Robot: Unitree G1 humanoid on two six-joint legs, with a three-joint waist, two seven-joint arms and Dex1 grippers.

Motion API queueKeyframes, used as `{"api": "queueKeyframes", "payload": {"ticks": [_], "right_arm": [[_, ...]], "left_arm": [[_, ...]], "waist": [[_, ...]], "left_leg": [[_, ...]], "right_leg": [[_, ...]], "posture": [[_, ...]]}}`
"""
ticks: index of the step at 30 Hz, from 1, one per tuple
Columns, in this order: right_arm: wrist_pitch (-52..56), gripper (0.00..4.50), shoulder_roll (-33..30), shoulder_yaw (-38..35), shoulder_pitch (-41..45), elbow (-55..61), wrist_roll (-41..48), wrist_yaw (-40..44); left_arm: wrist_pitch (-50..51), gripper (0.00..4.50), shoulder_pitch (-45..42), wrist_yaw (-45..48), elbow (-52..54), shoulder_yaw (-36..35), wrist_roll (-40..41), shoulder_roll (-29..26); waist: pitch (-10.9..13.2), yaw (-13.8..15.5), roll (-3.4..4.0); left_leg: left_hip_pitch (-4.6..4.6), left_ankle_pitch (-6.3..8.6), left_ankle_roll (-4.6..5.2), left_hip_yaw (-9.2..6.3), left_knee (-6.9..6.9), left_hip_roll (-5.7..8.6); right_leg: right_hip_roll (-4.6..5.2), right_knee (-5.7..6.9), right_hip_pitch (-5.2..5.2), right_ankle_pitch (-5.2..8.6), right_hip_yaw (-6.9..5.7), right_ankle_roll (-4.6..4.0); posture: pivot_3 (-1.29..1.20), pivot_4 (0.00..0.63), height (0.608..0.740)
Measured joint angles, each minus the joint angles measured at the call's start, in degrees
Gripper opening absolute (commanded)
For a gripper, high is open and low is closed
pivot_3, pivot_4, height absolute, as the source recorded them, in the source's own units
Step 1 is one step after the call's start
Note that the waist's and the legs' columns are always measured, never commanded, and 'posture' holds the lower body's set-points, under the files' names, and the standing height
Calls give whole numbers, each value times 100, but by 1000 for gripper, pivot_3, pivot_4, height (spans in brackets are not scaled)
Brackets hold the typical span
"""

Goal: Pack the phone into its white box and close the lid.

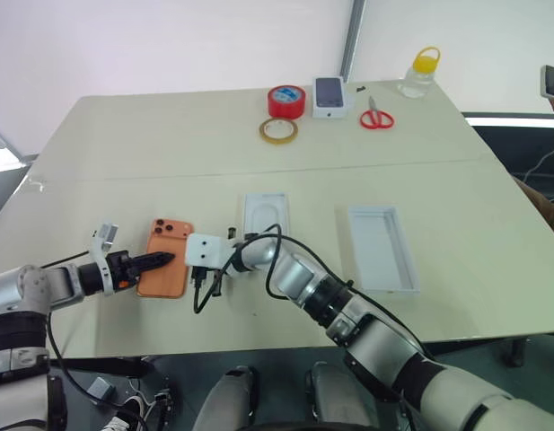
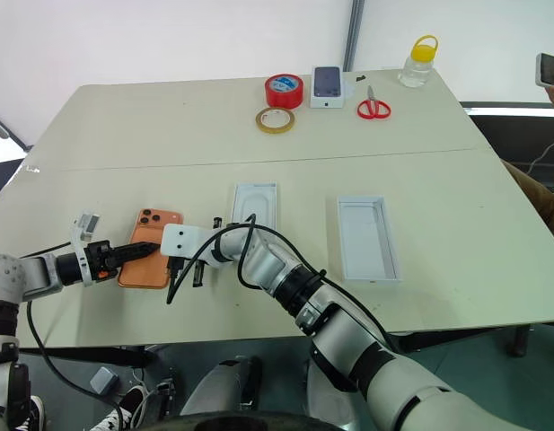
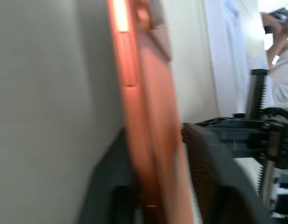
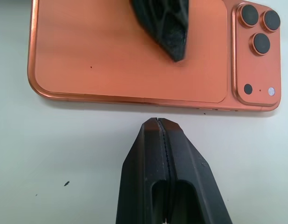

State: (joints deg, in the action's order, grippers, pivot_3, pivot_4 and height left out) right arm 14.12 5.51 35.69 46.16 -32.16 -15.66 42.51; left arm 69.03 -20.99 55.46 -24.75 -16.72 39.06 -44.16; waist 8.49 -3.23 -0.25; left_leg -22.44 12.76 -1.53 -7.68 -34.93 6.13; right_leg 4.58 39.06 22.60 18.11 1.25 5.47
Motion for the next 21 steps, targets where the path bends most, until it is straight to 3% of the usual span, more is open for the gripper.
{"api": "queueKeyframes", "payload": {"ticks": [5, 9, 21], "right_arm": [[23, 0, -39, 0, -43, 76, 0, 19], [37, 0, -43, 1, -52, 105, 0, 30], [52, 0, -47, -5, -130, 205, 2, 56]], "left_arm": [[151, 1423, -9, -61, -101, -130, 117, 55], [388, 119, 14, -36, -53, -323, 361, 104], [711, 119, 173, -240, 29, -538, 561, 100]], "waist": [[0, 1, -1], [0, -2, -5], [0, -58, -5]], "left_leg": [[0, 0, 0, 0, 0, 0], [0, 0, 0, 0, 2, 0], [0, 0, -1, -1, 6, 0]], "right_leg": [[0, 0, 0, 0, 0, 0], [0, -1, 0, 0, 0, 0], [1, -1, 3, 0, 1, 0]], "posture": [[0, 150, 740], [0, 150, 740], [0, 150, 740]]}}
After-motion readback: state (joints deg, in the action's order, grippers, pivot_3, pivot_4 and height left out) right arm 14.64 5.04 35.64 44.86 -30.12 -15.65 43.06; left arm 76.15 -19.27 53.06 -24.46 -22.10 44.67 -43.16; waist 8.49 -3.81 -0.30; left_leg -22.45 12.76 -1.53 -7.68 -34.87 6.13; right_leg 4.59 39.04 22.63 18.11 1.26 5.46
